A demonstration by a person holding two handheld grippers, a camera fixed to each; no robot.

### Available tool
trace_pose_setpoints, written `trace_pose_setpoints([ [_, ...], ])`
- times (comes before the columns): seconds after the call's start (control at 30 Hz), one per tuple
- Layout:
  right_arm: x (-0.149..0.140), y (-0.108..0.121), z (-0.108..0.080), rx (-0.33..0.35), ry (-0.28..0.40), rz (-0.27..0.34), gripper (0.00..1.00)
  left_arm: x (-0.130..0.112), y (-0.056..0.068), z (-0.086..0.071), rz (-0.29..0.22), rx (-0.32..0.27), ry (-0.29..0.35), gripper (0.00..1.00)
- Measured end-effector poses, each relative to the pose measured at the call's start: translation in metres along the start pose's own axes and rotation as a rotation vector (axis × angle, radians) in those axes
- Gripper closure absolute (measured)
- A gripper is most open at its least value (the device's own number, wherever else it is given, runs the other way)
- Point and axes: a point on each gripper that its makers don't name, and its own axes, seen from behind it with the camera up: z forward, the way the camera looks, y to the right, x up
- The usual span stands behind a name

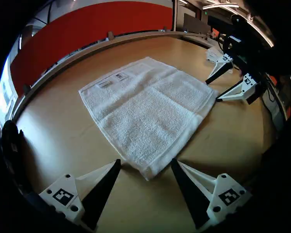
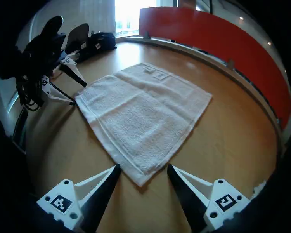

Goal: Fold towel

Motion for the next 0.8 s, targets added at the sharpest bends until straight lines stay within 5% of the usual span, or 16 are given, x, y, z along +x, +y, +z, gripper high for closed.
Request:
trace_pose_setpoints([
  [0.3, -0.001, -0.003, 0.0, 0.015, -0.003, -0.009, 0.19, -0.001, 0.002, 0.0, 0.006, -0.005, -0.011, 0.08],
  [0.8, 0.0, -0.002, 0.0, 0.019, -0.012, -0.001, 0.58, -0.001, 0.01, 0.0, 0.019, -0.02, -0.027, 0.34],
])
